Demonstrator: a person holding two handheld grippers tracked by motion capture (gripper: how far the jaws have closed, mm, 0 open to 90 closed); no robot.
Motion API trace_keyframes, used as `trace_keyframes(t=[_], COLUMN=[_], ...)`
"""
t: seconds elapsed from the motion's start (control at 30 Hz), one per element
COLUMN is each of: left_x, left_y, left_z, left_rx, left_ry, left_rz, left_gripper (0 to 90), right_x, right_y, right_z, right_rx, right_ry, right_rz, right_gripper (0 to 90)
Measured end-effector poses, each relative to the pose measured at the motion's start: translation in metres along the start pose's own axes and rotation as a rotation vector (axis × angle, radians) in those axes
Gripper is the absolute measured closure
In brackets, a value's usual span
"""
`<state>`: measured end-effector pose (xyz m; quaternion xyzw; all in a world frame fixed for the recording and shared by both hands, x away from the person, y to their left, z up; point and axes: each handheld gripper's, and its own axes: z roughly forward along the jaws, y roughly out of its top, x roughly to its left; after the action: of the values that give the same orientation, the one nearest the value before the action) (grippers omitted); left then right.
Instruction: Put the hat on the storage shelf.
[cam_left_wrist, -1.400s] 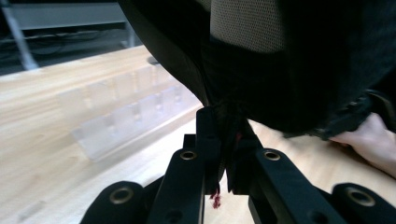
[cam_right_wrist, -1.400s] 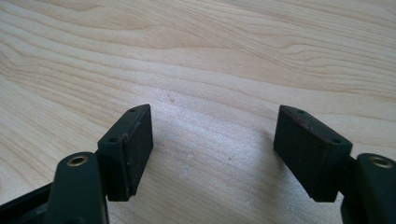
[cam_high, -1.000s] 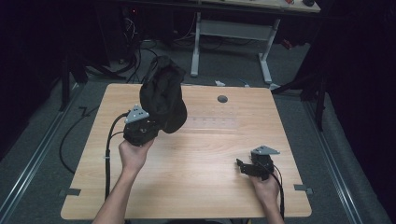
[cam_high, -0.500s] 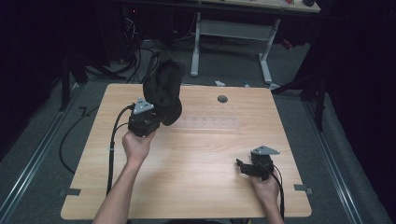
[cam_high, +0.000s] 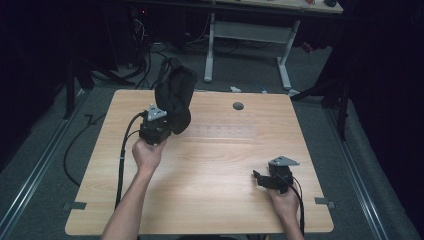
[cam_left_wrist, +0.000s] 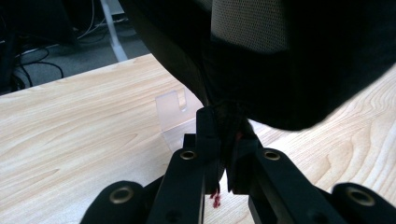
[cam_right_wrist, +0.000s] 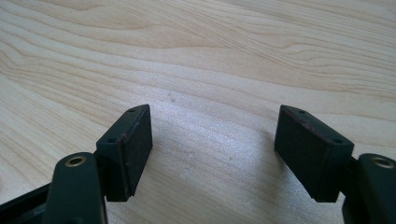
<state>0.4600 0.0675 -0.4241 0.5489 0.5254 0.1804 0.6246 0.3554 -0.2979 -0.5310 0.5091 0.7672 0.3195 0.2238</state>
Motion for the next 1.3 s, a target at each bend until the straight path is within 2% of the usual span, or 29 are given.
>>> trace_keyframes(t=[0.43, 0.57, 0.6, 0.7, 0.8, 0.93, 1.1, 1.3], left_x=[0.003, 0.007, 0.007, 0.007, 0.008, 0.009, 0.007, 0.007], left_y=[-0.019, -0.027, -0.027, -0.028, -0.027, -0.026, -0.025, -0.022], left_z=[0.014, 0.016, 0.015, 0.014, 0.012, 0.011, 0.007, 0.002], left_rx=[0.056, 0.067, 0.066, 0.071, 0.068, 0.073, 0.073, 0.078], left_ry=[0.032, 0.038, 0.035, 0.034, 0.023, 0.018, 0.013, 0.015], left_rz=[0.025, 0.019, 0.006, 0.012, -0.012, -0.04, -0.048, -0.065], left_gripper=[85.5, 85.3, 85.2, 84.7, 83.1, 74.5, 53.4, 43.2], right_x=[0.0, 0.0, 0.0, 0.0, 0.0, 0.0, 0.0, 0.0], right_y=[0.0, 0.0, 0.0, 0.0, 0.0, 0.0, 0.0, 0.0], right_z=[0.0, 0.0, 0.0, 0.0, 0.0, 0.0, 0.0, 0.0], right_rx=[-0.001, -0.001, -0.001, -0.001, -0.002, -0.002, -0.002, -0.002], right_ry=[0.001, 0.001, 0.001, 0.001, 0.001, 0.001, 0.001, 0.001], right_rz=[0.0, -0.001, -0.002, -0.003, -0.003, -0.003, -0.003, -0.003], right_gripper=[27.9, 27.9, 27.9, 27.9, 27.9, 27.9, 27.9, 27.9])
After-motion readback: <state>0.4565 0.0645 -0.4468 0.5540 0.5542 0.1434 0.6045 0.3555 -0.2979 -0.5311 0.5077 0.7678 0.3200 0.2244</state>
